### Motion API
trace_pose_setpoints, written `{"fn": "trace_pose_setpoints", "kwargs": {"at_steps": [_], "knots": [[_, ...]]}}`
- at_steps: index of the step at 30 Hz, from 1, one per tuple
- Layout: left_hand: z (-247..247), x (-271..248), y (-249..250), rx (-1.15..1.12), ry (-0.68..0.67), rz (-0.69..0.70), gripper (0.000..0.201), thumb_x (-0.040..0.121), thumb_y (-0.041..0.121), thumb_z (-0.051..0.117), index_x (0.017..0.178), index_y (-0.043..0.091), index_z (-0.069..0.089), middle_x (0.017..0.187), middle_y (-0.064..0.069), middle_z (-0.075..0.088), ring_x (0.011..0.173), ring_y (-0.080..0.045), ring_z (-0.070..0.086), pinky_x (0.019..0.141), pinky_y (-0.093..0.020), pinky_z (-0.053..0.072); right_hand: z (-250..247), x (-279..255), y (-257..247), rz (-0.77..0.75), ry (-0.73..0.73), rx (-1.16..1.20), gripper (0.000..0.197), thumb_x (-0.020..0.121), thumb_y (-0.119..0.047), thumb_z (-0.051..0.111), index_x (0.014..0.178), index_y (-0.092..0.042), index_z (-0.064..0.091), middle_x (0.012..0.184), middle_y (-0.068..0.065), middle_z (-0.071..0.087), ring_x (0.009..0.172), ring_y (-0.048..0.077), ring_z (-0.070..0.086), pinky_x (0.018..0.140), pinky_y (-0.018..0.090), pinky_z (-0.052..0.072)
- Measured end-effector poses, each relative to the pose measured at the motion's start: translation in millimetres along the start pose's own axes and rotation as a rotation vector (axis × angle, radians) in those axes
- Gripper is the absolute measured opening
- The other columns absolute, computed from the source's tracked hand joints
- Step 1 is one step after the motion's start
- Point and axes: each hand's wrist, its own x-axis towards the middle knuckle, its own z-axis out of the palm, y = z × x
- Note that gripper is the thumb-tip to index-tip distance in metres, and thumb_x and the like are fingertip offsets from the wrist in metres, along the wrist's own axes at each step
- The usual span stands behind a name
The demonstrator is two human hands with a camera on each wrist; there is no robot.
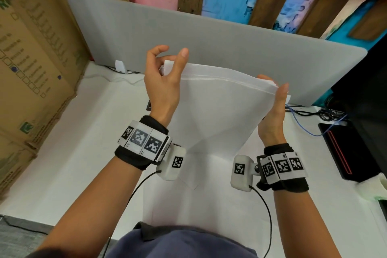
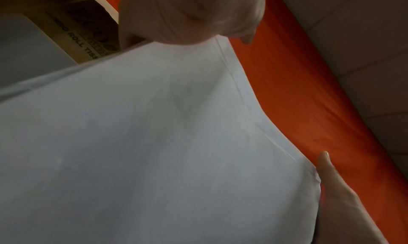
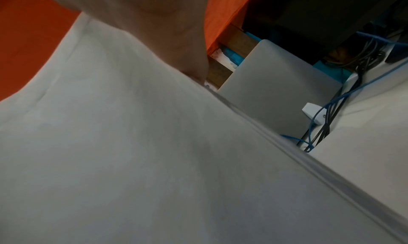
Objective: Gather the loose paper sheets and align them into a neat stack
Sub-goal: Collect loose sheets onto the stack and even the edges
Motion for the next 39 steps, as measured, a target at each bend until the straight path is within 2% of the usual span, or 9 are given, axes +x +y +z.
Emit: {"fn": "trace_pose_setpoints", "kwargs": {"at_steps": [4, 8, 13, 17, 20, 23, 26, 31, 39], "knots": [[4.9, -0.3, 0.1, 0.027, 0.032, -0.018, 0.035, 0.078, 0.028, 0.071, 0.104, 0.018, 0.051, 0.075, 0.012, 0.056, 0.068, 0.005, 0.055, 0.068, -0.005, 0.04, 3.0, -0.8, 0.5, 0.011, 0.062, 0.073, 0.064, 0.067, -0.071, 0.044, 0.102, -0.02, 0.061, 0.093, 0.001, 0.06, 0.085, 0.014, 0.058, 0.075, 0.028, 0.047], [4.6, -1.6, -2.3, 0.039, 0.067, 0.003, 0.026, 0.079, 0.024, 0.063, 0.101, 0.02, 0.05, 0.067, 0.015, 0.055, 0.072, 0.003, 0.053, 0.082, -0.008, 0.039, 3.7, -1.6, 1.2, -0.019, 0.087, 0.07, 0.05, 0.069, -0.056, 0.047, 0.098, -0.018, 0.062, 0.095, 0.003, 0.06, 0.091, 0.019, 0.056, 0.078, 0.033, 0.045], [3.1, -3.4, -3.0, 0.01, 0.059, 0.081, 0.026, 0.077, 0.009, 0.05, 0.102, 0.013, 0.049, 0.075, 0.008, 0.056, 0.073, 0.003, 0.052, 0.067, -0.007, 0.038, 3.2, -1.9, -1.5, -0.032, 0.068, 0.029, 0.043, 0.066, -0.052, 0.049, 0.096, -0.024, 0.063, 0.098, 0.003, 0.059, 0.095, 0.022, 0.054, 0.082, 0.039, 0.042], [0.4, -5.4, -4.2, -0.068, -0.001, 0.079, 0.025, 0.076, 0.015, 0.048, 0.101, 0.015, 0.048, 0.087, -0.001, 0.058, 0.081, 0.002, 0.054, 0.07, -0.01, 0.04, -6.2, -1.7, -2.1, -0.081, -0.073, -0.01, 0.052, 0.064, -0.059, 0.064, 0.107, -0.031, 0.056, 0.104, -0.004, 0.056, 0.097, 0.013, 0.055, 0.081, 0.026, 0.047], [-17.7, -4.9, -13.5, -0.142, -0.171, 0.106, 0.039, 0.079, 0.033, 0.051, 0.114, 0.019, 0.038, 0.103, -0.003, 0.053, 0.093, -0.005, 0.051, 0.084, -0.016, 0.04, -17.9, -1.1, 8.7, -0.024, -0.146, -0.151, 0.045, 0.071, -0.021, 0.076, 0.108, -0.028, 0.052, 0.103, -0.01, 0.06, 0.092, -0.001, 0.062, 0.078, 0.017, 0.048], [-37.9, -12.1, -48.6, 0.011, -0.371, -0.083, 0.061, 0.073, 0.025, 0.068, 0.123, 0.019, 0.034, 0.118, -0.003, 0.051, 0.102, -0.005, 0.056, 0.092, -0.027, 0.048, -27.5, -4.6, 39.0, 0.223, -0.173, -0.313, 0.044, 0.064, -0.003, 0.08, 0.101, -0.019, 0.062, 0.093, -0.009, 0.069, 0.082, 0.001, 0.066, 0.078, 0.023, 0.051], [-47.3, -23.9, -83.0, 0.15, -0.399, -0.346, 0.048, 0.08, 0.003, 0.068, 0.123, 0.008, 0.047, 0.11, 0.0, 0.061, 0.095, -0.001, 0.062, 0.097, -0.04, 0.047, -24.4, -11.7, 63.3, 0.37, -0.1, -0.308, 0.026, 0.076, -0.003, 0.071, 0.096, -0.017, 0.062, 0.097, 0.004, 0.067, 0.082, 0.009, 0.065, 0.075, 0.02, 0.054], [-44.9, -22.3, -72.4, 0.077, -0.302, -0.274, 0.036, 0.089, 0.0, 0.055, 0.124, 0.002, 0.048, 0.112, -0.002, 0.06, 0.093, 0.004, 0.062, 0.088, -0.02, 0.05, -8.8, -15.1, 56.7, 0.312, 0.051, -0.209, 0.02, 0.08, -0.006, 0.069, 0.086, -0.021, 0.058, 0.086, -0.005, 0.064, 0.079, 0.008, 0.062, 0.076, 0.023, 0.052], [-63.0, -19.0, -63.1, 0.019, -0.315, -0.172, 0.028, 0.086, 0.027, 0.053, 0.111, 0.024, 0.04, 0.111, 0.007, 0.053, 0.096, 0.009, 0.058, 0.08, -0.013, 0.047, -15.1, -17.9, 47.0, 0.241, -0.085, -0.155, 0.037, 0.071, -0.005, 0.074, 0.099, -0.023, 0.06, 0.095, -0.008, 0.069, 0.086, 0.006, 0.067, 0.072, 0.017, 0.052]]}}
